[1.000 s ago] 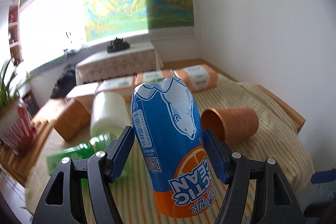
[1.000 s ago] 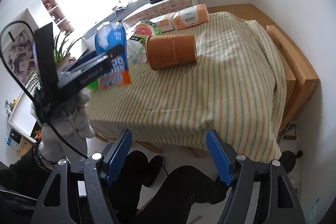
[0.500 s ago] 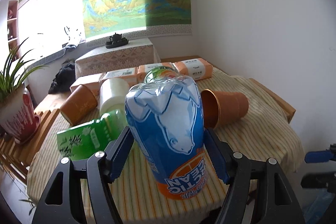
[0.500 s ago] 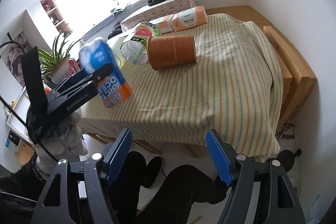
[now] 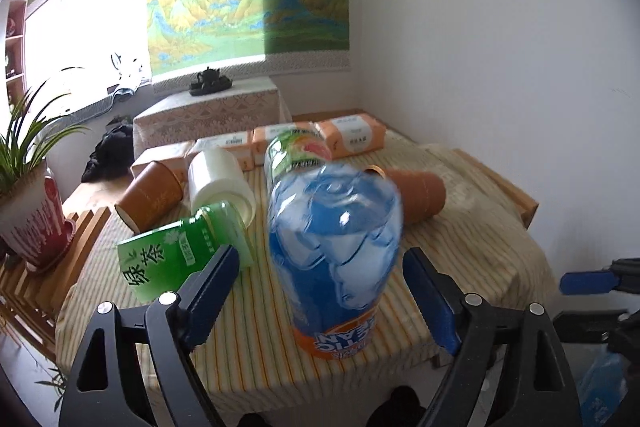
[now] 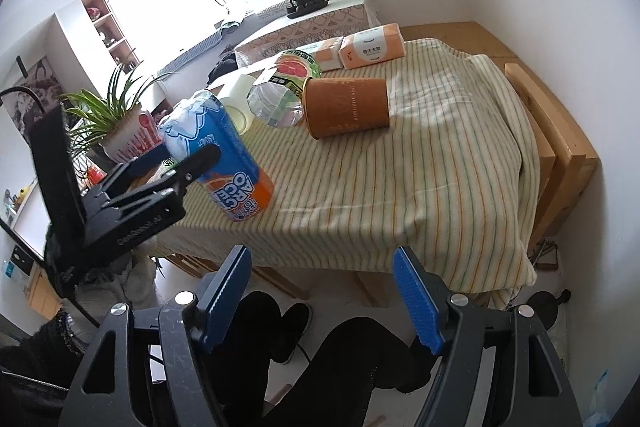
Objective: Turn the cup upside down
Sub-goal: 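Turn the blue bottle cap-up with the left tool and lower it onto the table, then open the left tool and withdraw it from the standing bottle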
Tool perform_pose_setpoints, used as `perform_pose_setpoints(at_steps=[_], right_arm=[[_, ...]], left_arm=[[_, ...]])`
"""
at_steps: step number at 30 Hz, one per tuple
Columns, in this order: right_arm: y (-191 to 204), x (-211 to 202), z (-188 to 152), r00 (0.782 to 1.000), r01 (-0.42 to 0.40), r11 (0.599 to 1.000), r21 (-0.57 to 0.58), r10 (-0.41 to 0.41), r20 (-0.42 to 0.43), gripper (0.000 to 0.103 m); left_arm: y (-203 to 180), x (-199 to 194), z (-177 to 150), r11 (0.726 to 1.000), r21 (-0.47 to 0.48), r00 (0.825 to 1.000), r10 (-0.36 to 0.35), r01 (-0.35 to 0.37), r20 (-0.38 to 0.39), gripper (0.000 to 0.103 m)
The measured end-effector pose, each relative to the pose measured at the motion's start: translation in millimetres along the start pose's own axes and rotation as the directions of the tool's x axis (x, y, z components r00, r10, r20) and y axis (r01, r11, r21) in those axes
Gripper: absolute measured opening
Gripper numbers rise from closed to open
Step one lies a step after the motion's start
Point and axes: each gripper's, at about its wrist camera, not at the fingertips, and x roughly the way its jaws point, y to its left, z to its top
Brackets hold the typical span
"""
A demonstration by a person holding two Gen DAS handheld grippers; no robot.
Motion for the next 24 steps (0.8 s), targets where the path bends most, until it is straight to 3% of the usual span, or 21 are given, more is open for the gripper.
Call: perform_pose_setpoints(at_steps=[1, 6, 8, 14, 19, 24], right_arm=[[2, -1, 0, 1.000, 0.001, 1.000, -0.002, -0.001, 0.003, 0.070], [17, -9, -3, 0.996, 0.062, 0.998, -0.028, -0.060, 0.071, 0.070], [29, -14, -6, 0.981, 0.148, 0.988, -0.055, -0.139, 0.139, 0.070], [59, -27, -6, 0.935, 0.251, 0.966, -0.069, -0.223, 0.274, 0.078], [85, -38, -6, 0.896, 0.282, 0.957, -0.071, -0.236, 0.376, 0.086], [106, -43, -11, 0.878, 0.291, 0.953, -0.086, -0.230, 0.421, 0.087]], left_arm=[[0, -3, 1, 1.000, -0.001, 1.000, -0.002, 0.002, 0.004, 0.094], [6, -22, -3, 1.000, -0.012, 1.000, -0.018, 0.018, 0.000, 0.095], [12, -34, -4, 0.999, -0.031, 1.000, -0.011, 0.012, 0.012, 0.095], [38, -83, -2, 0.995, -0.092, 0.997, 0.036, -0.030, 0.065, 0.097], [66, -117, 1, 0.985, -0.155, 0.993, 0.093, -0.080, 0.079, 0.100], [81, -146, 1, 0.978, -0.150, 0.980, 0.164, -0.147, 0.110, 0.102]])
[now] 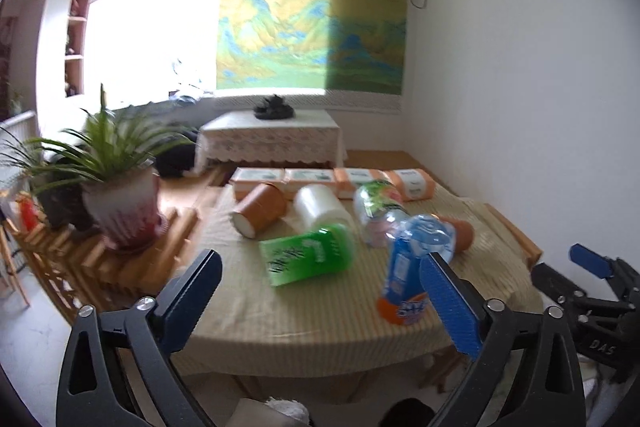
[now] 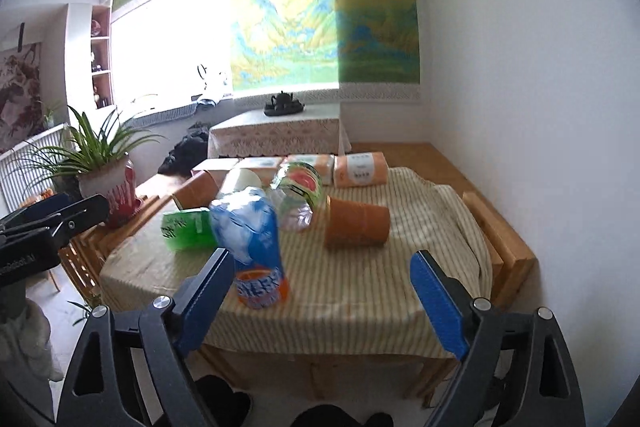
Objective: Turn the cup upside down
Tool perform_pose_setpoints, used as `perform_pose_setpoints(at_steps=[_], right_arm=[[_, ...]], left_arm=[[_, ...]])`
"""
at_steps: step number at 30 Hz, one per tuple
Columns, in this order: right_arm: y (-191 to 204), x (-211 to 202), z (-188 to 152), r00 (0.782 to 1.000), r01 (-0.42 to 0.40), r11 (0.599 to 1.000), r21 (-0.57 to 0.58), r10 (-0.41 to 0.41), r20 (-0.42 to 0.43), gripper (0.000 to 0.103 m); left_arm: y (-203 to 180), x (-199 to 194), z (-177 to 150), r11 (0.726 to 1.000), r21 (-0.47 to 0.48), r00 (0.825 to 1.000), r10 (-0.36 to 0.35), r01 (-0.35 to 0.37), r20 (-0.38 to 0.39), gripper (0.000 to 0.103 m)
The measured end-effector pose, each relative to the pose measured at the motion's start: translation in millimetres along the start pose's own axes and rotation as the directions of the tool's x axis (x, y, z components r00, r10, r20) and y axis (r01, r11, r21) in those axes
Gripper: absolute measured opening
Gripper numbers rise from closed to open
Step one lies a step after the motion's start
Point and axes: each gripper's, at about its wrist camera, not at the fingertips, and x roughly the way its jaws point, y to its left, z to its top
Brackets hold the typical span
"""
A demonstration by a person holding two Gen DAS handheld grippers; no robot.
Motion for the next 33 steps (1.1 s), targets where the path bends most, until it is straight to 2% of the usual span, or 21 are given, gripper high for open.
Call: perform_pose_setpoints(at_steps=[4, 7, 14, 19, 22, 25, 30, 33], right_arm=[[10, -8, 3, 1.000, -0.006, 1.000, -0.004, 0.006, 0.024, 0.088], [15, -15, 1, 0.999, 0.003, 1.000, -0.002, -0.003, 0.037, 0.091], [27, -13, -18, 1.000, 0.002, 1.000, 0.020, -0.003, 0.011, 0.094], [37, -6, -37, 1.000, -0.014, 0.998, 0.061, 0.015, -0.022, 0.094], [44, -6, -43, 1.000, 0.006, 0.999, 0.037, -0.005, -0.029, 0.094], [45, -9, -42, 0.999, 0.052, 0.999, 0.006, -0.052, 0.001, 0.094], [32, -13, -34, 0.997, 0.068, 0.997, 0.029, -0.069, 0.037, 0.094], [24, -13, -35, 0.996, 0.076, 0.996, 0.045, -0.078, 0.042, 0.094]], left_arm=[[12, -14, -2, 1.000, -0.024, 0.999, 0.021, -0.020, 0.028, 0.102], [24, -16, -9, 0.998, -0.046, 0.999, 0.037, -0.036, 0.017, 0.102], [50, 3, -47, 0.997, -0.055, 0.993, 0.056, -0.063, -0.107, 0.102], [64, 12, -71, 0.991, -0.119, 0.987, 0.042, -0.060, -0.154, 0.102], [62, 14, -70, 0.992, -0.112, 0.989, 0.043, -0.059, -0.140, 0.102], [57, 11, -61, 0.992, -0.095, 0.993, 0.072, -0.082, -0.098, 0.102], [44, 11, -46, 0.995, -0.068, 0.996, 0.076, -0.079, -0.049, 0.102], [35, 13, -43, 0.997, -0.047, 0.997, 0.066, -0.068, -0.048, 0.102]])
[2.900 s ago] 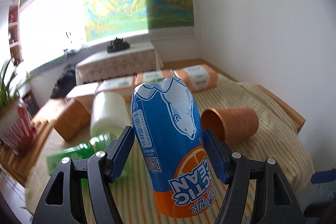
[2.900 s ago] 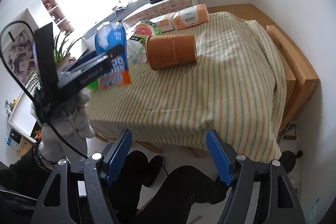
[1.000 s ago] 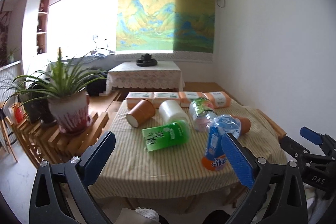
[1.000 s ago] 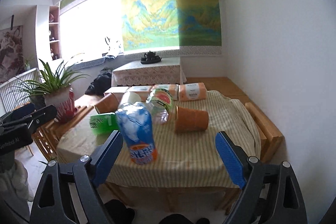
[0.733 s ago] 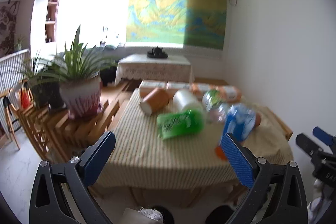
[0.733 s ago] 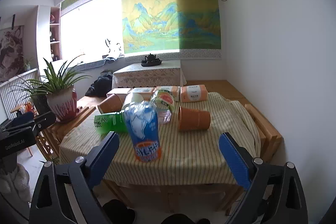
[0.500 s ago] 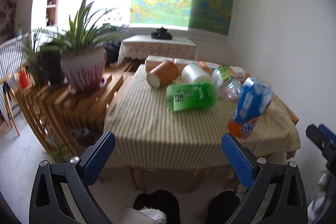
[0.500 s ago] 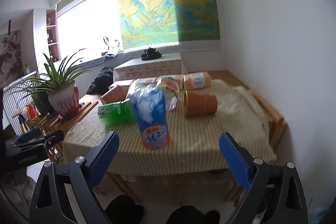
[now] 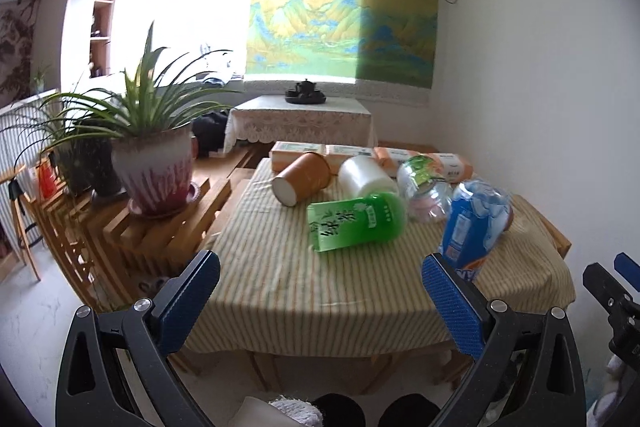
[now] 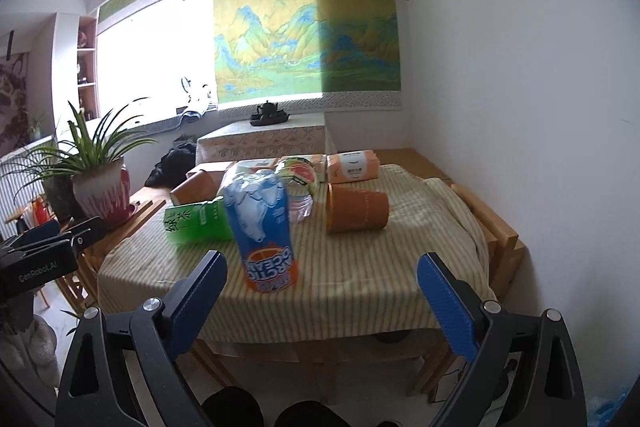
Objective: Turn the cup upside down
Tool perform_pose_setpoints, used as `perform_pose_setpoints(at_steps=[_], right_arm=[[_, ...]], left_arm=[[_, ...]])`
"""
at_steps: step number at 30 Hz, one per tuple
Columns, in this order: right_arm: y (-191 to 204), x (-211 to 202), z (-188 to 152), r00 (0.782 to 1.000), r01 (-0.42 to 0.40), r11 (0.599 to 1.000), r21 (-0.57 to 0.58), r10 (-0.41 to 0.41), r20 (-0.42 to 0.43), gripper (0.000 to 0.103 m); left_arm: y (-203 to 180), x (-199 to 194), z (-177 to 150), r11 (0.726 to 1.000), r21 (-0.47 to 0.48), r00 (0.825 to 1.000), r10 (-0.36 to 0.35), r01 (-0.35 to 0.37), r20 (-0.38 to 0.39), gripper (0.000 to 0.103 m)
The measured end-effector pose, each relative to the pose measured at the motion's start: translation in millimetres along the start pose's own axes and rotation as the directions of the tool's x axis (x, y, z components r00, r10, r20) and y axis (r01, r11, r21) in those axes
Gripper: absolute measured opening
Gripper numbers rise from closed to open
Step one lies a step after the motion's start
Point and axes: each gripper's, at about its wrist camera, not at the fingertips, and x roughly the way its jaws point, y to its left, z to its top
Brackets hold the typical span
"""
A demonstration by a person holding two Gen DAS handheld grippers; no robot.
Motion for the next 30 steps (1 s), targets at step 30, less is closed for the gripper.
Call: perform_pose_setpoints(at_steps=[30], right_arm=[[1, 8, 2, 1.000, -0.017, 1.000, 0.017, 0.018, -0.010, 0.094]], left_arm=[[-11, 5, -4, 1.000, -0.001, 0.999, -0.029, 0.029, -0.016, 0.102]])
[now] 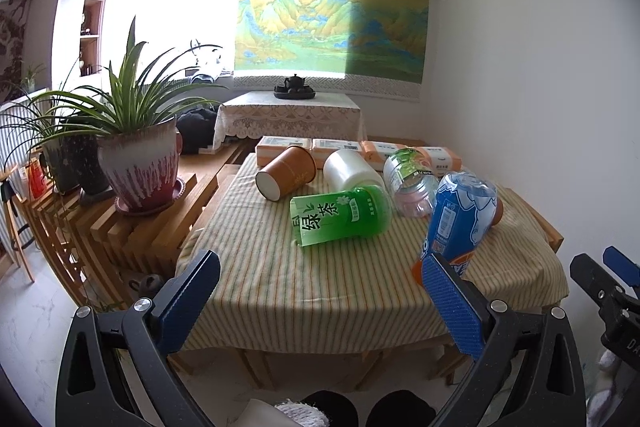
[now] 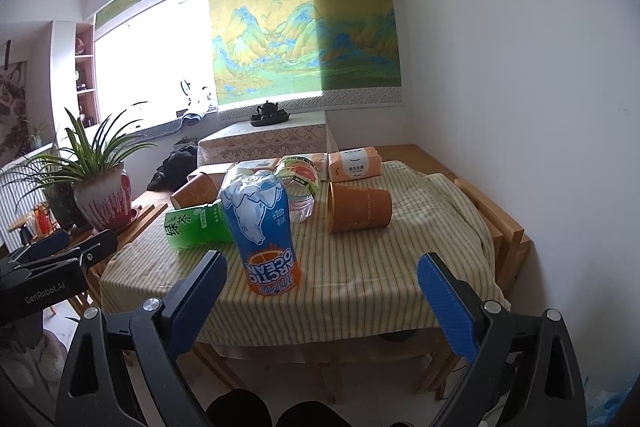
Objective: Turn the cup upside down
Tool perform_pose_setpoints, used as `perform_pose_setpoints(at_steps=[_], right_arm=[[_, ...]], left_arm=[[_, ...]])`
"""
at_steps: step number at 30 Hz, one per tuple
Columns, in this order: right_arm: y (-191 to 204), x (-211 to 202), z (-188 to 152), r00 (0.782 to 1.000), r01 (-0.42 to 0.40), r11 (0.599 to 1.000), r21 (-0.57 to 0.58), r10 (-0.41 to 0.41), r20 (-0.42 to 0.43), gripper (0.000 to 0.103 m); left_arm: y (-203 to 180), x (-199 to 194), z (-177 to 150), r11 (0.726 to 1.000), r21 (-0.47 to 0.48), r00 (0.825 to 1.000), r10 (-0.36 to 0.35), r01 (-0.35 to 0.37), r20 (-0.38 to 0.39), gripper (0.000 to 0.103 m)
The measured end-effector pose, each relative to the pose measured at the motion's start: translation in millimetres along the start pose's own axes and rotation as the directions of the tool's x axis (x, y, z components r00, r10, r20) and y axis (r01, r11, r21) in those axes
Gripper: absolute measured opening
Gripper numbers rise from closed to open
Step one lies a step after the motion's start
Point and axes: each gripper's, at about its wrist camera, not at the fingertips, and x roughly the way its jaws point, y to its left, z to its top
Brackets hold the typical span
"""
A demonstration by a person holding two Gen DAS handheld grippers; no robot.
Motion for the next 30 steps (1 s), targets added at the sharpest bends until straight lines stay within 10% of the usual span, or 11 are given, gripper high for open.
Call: perform_pose_setpoints(at_steps=[30], right_arm=[[0.7, 8.3, -2.2, 1.000, 0.006, 1.000, 0.003, -0.006, -0.015, 0.094]], left_arm=[[-2.4, 8.0, -2.4, 1.000, 0.005, 1.000, -0.013, 0.013, -0.022, 0.102]])
